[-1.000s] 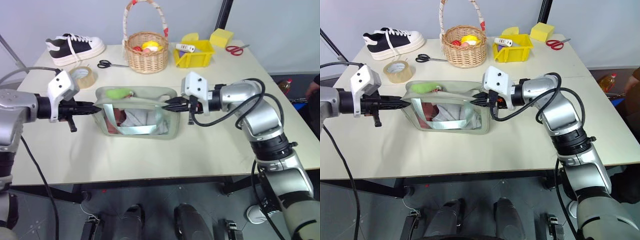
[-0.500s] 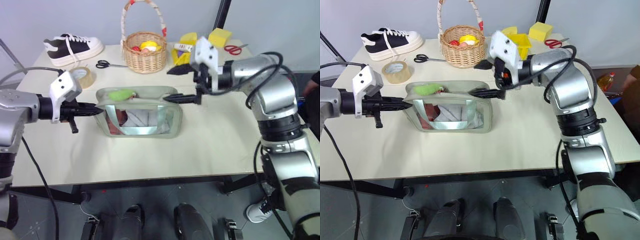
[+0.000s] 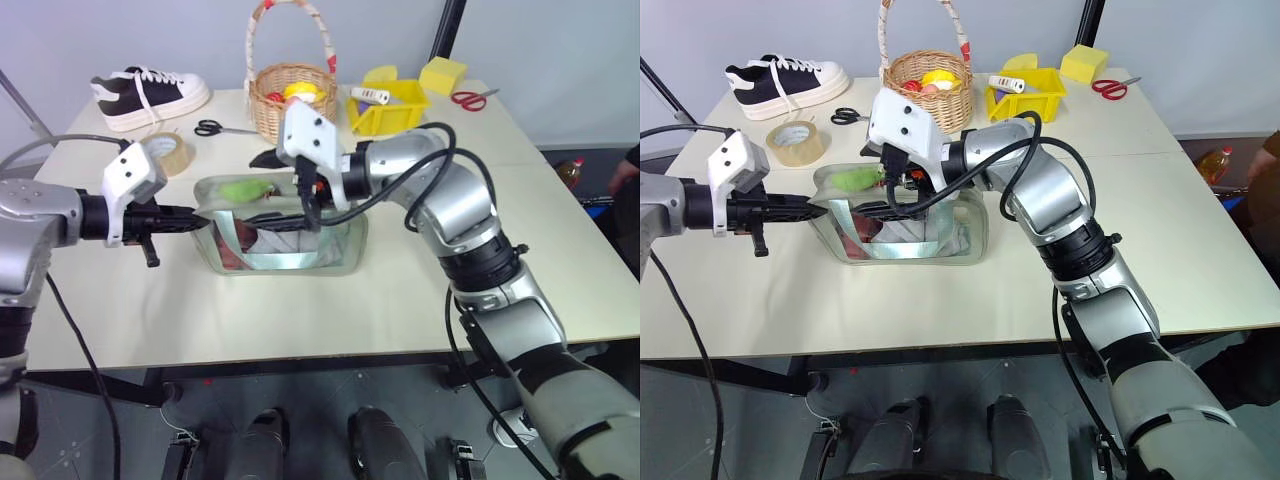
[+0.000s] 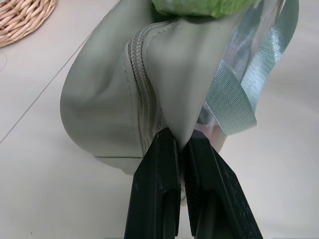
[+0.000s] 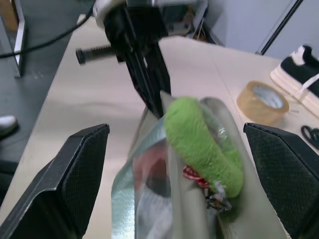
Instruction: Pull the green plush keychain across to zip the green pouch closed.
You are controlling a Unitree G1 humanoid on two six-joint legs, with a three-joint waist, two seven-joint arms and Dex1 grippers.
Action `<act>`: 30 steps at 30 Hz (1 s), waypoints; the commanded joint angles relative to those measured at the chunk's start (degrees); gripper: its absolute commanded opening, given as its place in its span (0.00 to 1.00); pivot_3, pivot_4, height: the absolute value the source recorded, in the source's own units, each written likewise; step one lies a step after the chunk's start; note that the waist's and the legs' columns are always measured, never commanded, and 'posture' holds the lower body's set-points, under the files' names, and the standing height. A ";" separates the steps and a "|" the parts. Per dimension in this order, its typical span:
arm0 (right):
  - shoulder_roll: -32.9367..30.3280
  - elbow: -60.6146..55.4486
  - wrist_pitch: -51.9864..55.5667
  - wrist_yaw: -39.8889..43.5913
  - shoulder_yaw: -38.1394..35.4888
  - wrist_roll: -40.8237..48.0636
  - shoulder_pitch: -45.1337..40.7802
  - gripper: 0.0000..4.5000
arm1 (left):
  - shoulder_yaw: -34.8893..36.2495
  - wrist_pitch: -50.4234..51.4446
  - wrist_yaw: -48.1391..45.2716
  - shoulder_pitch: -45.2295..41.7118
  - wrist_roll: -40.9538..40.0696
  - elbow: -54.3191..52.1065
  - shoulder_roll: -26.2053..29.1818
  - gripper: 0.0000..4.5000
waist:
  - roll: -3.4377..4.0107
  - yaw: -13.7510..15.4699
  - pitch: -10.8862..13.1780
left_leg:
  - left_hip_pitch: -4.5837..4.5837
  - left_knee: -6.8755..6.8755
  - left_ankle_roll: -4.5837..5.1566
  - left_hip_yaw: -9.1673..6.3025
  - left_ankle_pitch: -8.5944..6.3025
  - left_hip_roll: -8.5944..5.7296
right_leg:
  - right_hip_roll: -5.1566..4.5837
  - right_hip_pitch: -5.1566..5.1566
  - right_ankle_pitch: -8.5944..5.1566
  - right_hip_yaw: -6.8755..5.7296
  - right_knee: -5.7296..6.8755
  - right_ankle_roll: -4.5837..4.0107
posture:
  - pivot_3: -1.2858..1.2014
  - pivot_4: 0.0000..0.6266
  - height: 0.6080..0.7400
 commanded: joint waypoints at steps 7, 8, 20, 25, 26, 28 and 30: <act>3.16 3.53 -4.78 -2.12 0.19 -3.29 -1.76 0.70 | 0.88 0.30 0.12 -0.68 -0.69 -1.92 0.53 0.00 | 0.00 0.00 0.00 | 0.00 0.00 0.00 0.00 0.00 0.00 | 0.00 0.00 0.00 0.00 0.00 0.00 | 0.52 0.24 1.00; 3.24 3.71 -4.97 -2.27 0.17 -3.54 -1.76 0.56 | 0.78 0.30 0.14 -0.77 -0.68 -1.91 0.48 0.00 | 0.00 0.00 0.00 | 0.00 0.00 0.00 0.00 0.00 0.00 | 0.00 0.00 0.00 0.00 0.00 0.00 | 0.52 0.24 1.00; -0.70 -0.61 5.44 -7.33 -9.31 -0.46 -0.77 0.02 | 0.37 -0.02 0.12 -0.45 -0.55 -2.15 0.04 0.00 | 0.00 0.20 0.00 | 0.00 0.01 0.00 -0.02 0.00 -0.01 | -0.01 0.03 0.00 0.00 -0.01 0.00 | 0.52 0.24 1.00; -9.86 -5.10 10.87 -11.24 -14.42 -1.52 0.87 0.02 | 0.57 -0.30 0.25 0.18 -0.39 -2.12 0.07 0.00 | 0.00 0.46 0.00 | -0.01 0.01 0.00 -0.01 0.00 -0.01 | -0.05 0.03 0.00 0.00 -0.03 0.00 | 0.52 0.24 1.00; -11.29 -5.80 11.26 -11.82 -14.69 -1.86 1.44 0.02 | 0.52 -0.32 0.30 0.14 -0.37 -2.09 -0.03 0.00 | 0.00 0.41 0.00 | -0.01 0.01 0.00 0.00 0.00 -0.02 | -0.05 0.03 0.00 0.00 -0.03 0.00 | 0.52 0.24 1.00; -14.13 -6.88 12.42 -13.48 -15.76 -2.52 2.75 0.02 | 0.16 -0.46 0.35 -0.06 -0.26 -1.87 -0.38 0.00 | 0.00 0.27 0.00 | 0.00 -0.01 0.01 0.02 0.00 -0.02 | -0.04 0.03 0.00 0.00 -0.03 0.00 | 0.52 0.24 1.00; -16.89 -7.95 12.10 -14.23 -16.01 -3.50 4.66 0.02 | -0.35 -0.69 0.21 -0.39 -0.10 -1.59 -0.70 0.00 | 0.01 0.10 0.00 | 0.00 -0.02 0.01 0.04 0.00 -0.02 | -0.04 0.02 0.00 0.01 -0.02 0.00 | 0.52 0.24 1.00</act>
